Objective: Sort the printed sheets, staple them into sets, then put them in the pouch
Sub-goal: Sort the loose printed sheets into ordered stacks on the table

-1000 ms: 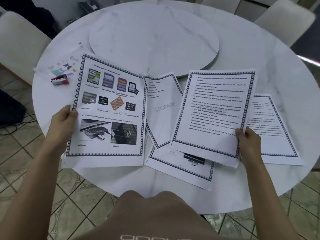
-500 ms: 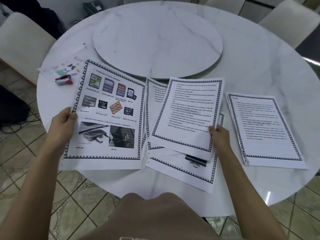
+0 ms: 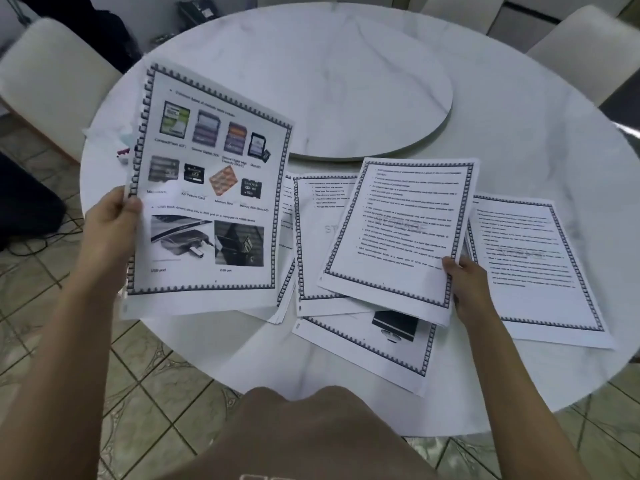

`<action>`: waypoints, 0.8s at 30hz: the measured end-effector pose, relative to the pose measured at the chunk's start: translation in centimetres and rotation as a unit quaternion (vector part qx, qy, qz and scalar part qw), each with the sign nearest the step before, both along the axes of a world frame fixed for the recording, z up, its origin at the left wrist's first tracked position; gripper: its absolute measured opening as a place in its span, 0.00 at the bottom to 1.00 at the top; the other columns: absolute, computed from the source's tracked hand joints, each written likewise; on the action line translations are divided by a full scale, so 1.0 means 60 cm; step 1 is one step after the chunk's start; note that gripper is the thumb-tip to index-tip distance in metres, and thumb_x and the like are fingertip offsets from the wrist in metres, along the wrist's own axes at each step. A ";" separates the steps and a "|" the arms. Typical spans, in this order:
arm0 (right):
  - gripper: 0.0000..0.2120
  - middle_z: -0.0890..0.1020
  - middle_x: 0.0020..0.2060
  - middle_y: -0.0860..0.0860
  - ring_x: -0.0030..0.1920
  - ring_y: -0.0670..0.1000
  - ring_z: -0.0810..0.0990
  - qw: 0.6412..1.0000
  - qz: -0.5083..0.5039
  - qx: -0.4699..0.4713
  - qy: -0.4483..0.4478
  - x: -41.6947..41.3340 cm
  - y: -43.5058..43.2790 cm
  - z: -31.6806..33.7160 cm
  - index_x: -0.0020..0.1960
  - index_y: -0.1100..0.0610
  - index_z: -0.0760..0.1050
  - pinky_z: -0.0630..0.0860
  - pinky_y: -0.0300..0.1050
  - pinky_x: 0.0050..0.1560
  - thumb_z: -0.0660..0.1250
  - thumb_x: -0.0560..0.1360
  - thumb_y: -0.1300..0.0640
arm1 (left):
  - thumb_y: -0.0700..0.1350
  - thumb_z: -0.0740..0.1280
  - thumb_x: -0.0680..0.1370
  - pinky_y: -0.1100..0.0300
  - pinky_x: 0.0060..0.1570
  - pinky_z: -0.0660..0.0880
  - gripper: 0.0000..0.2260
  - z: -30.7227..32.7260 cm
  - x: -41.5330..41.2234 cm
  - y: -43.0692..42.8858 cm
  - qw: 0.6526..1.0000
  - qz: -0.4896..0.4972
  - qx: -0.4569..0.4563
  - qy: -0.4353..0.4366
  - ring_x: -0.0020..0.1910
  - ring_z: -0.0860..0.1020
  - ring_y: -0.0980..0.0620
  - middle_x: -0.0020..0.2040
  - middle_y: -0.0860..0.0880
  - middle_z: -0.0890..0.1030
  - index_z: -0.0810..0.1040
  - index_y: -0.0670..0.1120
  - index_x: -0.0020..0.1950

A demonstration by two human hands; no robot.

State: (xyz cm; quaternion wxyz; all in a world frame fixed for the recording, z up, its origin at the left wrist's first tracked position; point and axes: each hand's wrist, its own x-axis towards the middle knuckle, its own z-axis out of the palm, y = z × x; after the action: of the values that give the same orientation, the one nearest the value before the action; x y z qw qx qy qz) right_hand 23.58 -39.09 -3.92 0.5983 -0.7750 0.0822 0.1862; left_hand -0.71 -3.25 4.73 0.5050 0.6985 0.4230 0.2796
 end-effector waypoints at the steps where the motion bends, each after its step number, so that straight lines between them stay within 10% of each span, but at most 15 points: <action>1: 0.12 0.78 0.52 0.55 0.43 0.48 0.78 1.000 -0.006 0.014 0.004 0.004 -0.006 0.007 0.61 0.61 0.73 0.78 0.43 0.50 0.60 0.79 0.62 | 0.42 0.54 0.82 0.62 0.46 0.75 0.12 0.000 0.005 -0.007 1.000 0.003 -0.008 -0.011 0.44 0.77 0.52 0.44 0.53 0.77 0.74 0.47 0.60; 10: 0.08 0.80 0.45 0.45 0.46 0.44 0.79 0.987 -0.070 0.140 -0.037 0.048 -0.064 0.094 0.54 0.57 0.74 0.79 0.32 0.38 0.58 0.80 0.63 | 0.40 0.55 0.81 0.68 0.38 0.78 0.12 -0.012 0.050 -0.067 0.995 0.001 -0.088 -0.056 0.33 0.80 0.63 0.33 0.60 0.82 0.75 0.51 0.44; 19: 0.09 0.84 0.41 0.42 0.47 0.44 0.82 0.977 -0.056 0.199 -0.050 0.069 -0.095 0.117 0.50 0.53 0.76 0.79 0.38 0.49 0.58 0.79 0.62 | 0.39 0.54 0.81 0.55 0.54 0.73 0.12 -0.071 0.123 -0.173 0.980 0.003 -0.196 -0.037 0.49 0.78 0.45 0.55 0.43 0.78 0.75 0.43 0.59; 24: 0.07 0.82 0.47 0.50 0.47 0.48 0.81 0.986 0.007 0.162 -0.020 0.062 -0.077 0.092 0.50 0.57 0.75 0.81 0.38 0.45 0.59 0.79 0.63 | 0.41 0.54 0.82 0.59 0.45 0.72 0.13 -0.101 0.153 -0.223 0.975 -0.022 -0.221 0.017 0.41 0.76 0.52 0.53 0.44 0.78 0.73 0.42 0.62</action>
State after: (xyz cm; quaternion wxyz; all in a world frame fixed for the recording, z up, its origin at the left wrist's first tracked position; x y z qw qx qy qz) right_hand 27.32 -43.71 1.61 0.7163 -0.6718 0.0330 0.1859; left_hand 8.49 -16.64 -1.33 0.6459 0.5832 0.4673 0.1562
